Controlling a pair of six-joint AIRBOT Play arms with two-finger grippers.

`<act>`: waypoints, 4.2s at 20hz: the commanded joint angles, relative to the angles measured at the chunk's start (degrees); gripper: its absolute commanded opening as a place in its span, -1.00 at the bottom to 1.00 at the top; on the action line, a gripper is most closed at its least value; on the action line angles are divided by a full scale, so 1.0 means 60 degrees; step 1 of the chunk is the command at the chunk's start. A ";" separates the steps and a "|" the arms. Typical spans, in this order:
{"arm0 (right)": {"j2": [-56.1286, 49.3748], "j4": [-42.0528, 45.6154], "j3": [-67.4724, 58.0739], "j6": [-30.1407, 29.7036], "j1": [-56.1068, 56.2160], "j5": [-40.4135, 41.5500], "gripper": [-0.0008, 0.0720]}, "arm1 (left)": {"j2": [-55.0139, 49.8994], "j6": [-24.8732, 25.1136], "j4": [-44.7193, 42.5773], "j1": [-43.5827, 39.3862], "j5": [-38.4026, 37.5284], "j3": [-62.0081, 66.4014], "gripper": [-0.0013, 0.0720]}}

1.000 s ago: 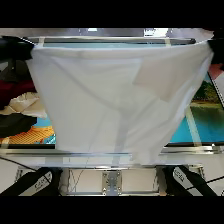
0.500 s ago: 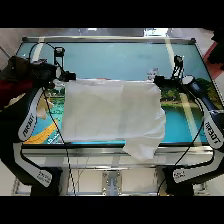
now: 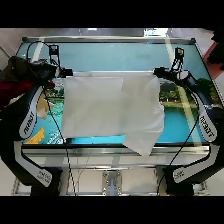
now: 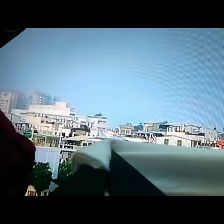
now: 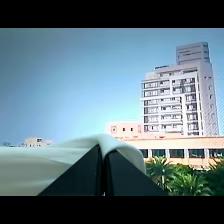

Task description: Fold the shirts.

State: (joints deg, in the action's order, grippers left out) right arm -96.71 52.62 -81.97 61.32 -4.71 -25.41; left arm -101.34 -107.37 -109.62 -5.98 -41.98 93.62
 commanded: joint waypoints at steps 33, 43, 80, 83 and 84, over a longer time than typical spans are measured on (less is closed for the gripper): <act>0.0776 0.3297 0.2477 0.2404 0.0007 -0.3020 -0.67 | 0.0397 0.1581 0.1676 -0.0550 -0.2379 -0.2852 -0.81; 0.3767 0.8215 0.1421 0.4983 -0.0295 -0.5202 0.10 | 0.4499 0.1326 0.0514 -0.0546 -0.3228 -0.3144 0.93; 0.8739 -0.0776 0.9413 0.2809 -0.0943 -0.5858 -0.88 | 0.8389 -0.5490 0.2382 -0.0546 -0.2401 -1.0397 0.93; 0.8888 -0.0659 0.9413 0.2769 -0.0943 -0.5858 -0.89 | 0.8389 -0.6014 0.3610 -0.0546 -0.1730 -1.1143 0.93; 0.8892 -0.0586 0.9413 0.2769 -0.0947 -0.5854 -0.88 | 0.8389 -0.6404 0.3636 -0.0546 -0.1479 -1.1285 0.93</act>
State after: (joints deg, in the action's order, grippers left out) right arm -44.31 48.23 -25.34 78.11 -10.44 -60.42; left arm -51.05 -139.37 -93.03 -9.28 -54.98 29.85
